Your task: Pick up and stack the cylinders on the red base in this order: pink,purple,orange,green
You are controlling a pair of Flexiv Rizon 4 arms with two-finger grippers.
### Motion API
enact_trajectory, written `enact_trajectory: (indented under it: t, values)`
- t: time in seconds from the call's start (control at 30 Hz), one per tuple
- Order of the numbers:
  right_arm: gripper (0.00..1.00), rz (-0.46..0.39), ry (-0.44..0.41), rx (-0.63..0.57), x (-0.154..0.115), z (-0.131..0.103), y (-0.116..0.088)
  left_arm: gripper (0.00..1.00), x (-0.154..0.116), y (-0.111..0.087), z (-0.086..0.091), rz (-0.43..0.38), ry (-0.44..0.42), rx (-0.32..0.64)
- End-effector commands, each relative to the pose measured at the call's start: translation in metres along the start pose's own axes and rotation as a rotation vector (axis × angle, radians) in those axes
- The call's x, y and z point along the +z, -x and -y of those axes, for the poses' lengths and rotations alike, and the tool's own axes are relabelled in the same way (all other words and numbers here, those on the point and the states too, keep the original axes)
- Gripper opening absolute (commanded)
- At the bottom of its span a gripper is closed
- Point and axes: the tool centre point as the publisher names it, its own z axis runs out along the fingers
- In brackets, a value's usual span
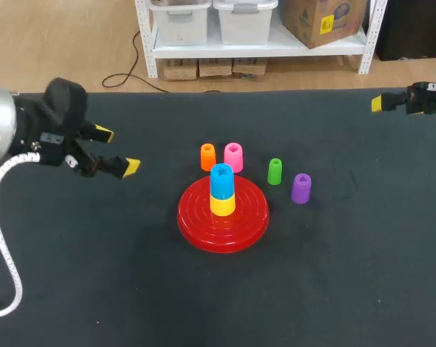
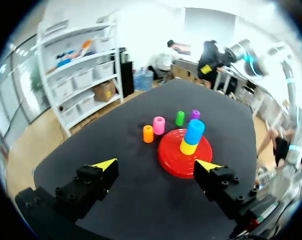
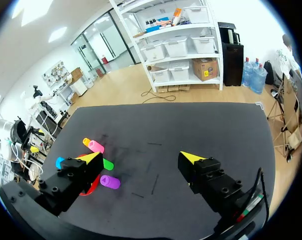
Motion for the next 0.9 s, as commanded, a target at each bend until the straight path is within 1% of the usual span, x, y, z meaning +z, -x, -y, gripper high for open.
enact_trajectory:
  t: [0.03, 0.1, 0.23, 0.33, 0.4, 0.5, 0.57, 0.7, 0.77, 0.9]
  values:
    - [1.00, 0.000, -0.001, 0.000, 0.000, 0.000, 0.000, 1.00, 0.023, 0.000, -0.009, 0.080, -0.141, 0.084]
    - [1.00, 0.000, -0.001, 0.000, 0.000, 0.000, 0.000, 1.00, 0.030, 0.002, -0.006, 0.074, -0.146, 0.127]
    - [1.00, 0.000, -0.001, 0.000, 0.000, 0.000, 0.000, 1.00, 0.041, 0.005, 0.001, 0.054, -0.172, 0.173]
    - [1.00, 0.000, -0.001, 0.000, 0.000, 0.000, 0.000, 1.00, 0.043, 0.004, 0.006, 0.057, -0.196, 0.205]
    - [1.00, 0.000, -0.001, 0.000, 0.000, 0.000, 0.000, 1.00, 0.041, 0.000, 0.008, 0.063, -0.211, 0.219]
    - [1.00, 0.000, -0.001, 0.000, 0.000, 0.000, 0.000, 1.00, 0.035, -0.006, 0.010, 0.090, -0.245, 0.233]
    - [1.00, 0.000, -0.001, 0.000, 0.000, 0.000, 0.000, 1.00, 0.029, -0.008, 0.014, 0.128, -0.282, 0.241]
    - [1.00, 0.000, -0.001, 0.000, 0.000, 0.000, 0.000, 1.00, 0.015, -0.014, 0.018, 0.223, -0.324, 0.240]
    - [1.00, 0.000, -0.001, 0.000, 0.000, 0.000, 0.000, 1.00, 0.009, -0.019, 0.017, 0.244, -0.310, 0.225]
    - [1.00, 0.000, -0.001, 0.000, 0.000, 0.000, 0.000, 1.00, 0.006, -0.028, 0.012, 0.226, -0.277, 0.213]
